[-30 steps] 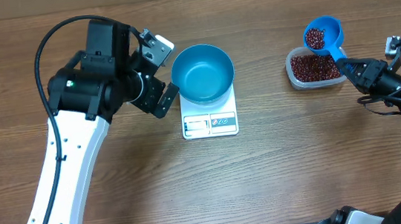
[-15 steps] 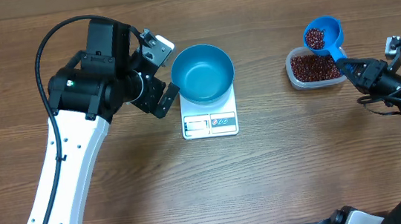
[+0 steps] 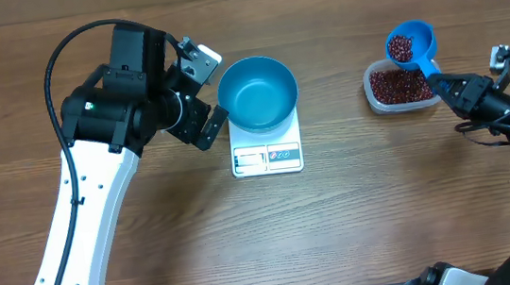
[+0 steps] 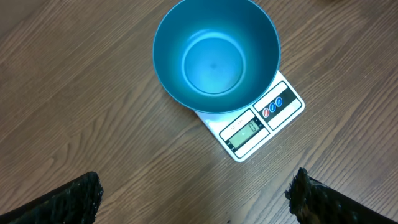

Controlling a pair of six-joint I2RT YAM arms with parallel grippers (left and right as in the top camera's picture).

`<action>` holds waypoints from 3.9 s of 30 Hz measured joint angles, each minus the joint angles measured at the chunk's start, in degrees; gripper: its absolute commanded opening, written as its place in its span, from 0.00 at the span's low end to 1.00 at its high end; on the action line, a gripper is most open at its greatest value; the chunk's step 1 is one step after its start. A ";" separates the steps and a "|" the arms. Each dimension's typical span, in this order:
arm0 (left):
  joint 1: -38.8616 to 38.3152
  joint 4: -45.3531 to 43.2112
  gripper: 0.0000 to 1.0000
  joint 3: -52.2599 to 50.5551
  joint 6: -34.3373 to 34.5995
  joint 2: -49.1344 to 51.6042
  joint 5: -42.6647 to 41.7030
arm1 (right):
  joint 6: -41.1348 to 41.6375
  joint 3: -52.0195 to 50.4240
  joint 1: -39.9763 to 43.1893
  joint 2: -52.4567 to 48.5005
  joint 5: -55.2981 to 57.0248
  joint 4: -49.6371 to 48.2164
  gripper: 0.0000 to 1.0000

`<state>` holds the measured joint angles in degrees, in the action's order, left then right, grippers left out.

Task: Scoop item into bowl and weigh 150g on scale
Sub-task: 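Carry the filled scoop with the right gripper over the teal bowl, then tilt the scoop with the right gripper, pouring beans into the bowl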

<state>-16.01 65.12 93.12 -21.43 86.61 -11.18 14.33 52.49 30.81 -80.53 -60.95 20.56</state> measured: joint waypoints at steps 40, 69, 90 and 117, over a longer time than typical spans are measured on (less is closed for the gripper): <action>0.00 0.00 0.99 0.00 0.00 -0.02 0.00 | -0.07 4.17 -30.69 0.55 8.63 -0.42 0.04; 0.00 3.32 0.99 0.02 0.00 -0.02 3.21 | -6.97 4.20 -44.52 0.55 25.57 3.10 0.04; 0.00 15.32 1.00 0.02 -2.60 0.00 -0.28 | -14.12 4.20 -46.31 0.55 31.80 5.20 0.04; -2.60 11.41 1.00 -6.43 -4.13 0.22 -0.07 | -21.53 4.20 -48.89 0.55 36.76 6.05 0.04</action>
<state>-18.61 76.53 86.70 -25.56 86.83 -11.25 -7.20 56.69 -18.09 -79.99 -24.18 26.61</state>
